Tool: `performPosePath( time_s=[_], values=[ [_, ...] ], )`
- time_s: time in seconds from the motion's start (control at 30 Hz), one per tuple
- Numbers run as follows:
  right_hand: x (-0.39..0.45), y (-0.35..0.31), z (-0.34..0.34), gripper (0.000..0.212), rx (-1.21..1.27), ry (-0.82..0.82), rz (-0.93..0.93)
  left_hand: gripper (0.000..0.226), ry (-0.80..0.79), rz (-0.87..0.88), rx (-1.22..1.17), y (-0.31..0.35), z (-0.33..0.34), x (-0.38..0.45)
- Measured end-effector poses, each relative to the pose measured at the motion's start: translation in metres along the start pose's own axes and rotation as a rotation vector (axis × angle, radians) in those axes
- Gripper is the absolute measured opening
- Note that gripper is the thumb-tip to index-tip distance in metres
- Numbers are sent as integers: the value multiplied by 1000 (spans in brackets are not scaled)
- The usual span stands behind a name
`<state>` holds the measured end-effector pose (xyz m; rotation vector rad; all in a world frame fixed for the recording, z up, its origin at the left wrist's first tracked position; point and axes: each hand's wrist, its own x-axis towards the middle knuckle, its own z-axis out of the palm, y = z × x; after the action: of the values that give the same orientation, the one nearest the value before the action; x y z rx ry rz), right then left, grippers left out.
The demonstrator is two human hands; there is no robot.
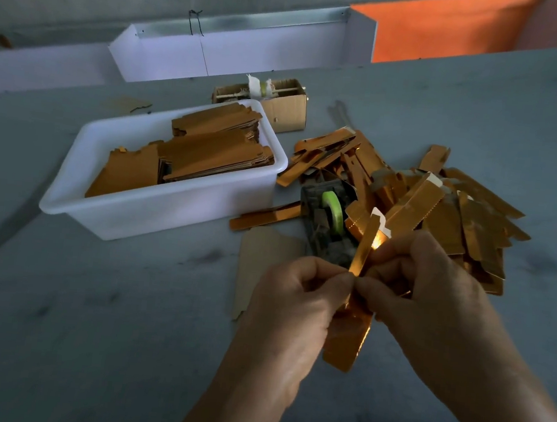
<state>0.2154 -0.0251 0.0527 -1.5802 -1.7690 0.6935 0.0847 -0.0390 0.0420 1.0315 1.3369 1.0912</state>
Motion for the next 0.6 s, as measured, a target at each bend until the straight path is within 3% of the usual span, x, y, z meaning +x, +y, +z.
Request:
performPosePath(
  time_s=[0.27, 0.43, 0.5, 0.6],
  values=[
    [-5, -14, -3, 28, -195, 26, 54, 18, 187, 105, 20, -12, 19, -11],
    [-6, -14, -6, 53, -328, 78, 61, 12, 276, 247, 76, -15, 11, -15],
    [-7, -9, -4, 58, -220, 70, 21, 10, 270, 268, 87, -11, 9, -15],
    [-6, -6, 1, 50, 164, -50, 47, 10, 238, 257, 92, -7, 5, -16]
  ],
)
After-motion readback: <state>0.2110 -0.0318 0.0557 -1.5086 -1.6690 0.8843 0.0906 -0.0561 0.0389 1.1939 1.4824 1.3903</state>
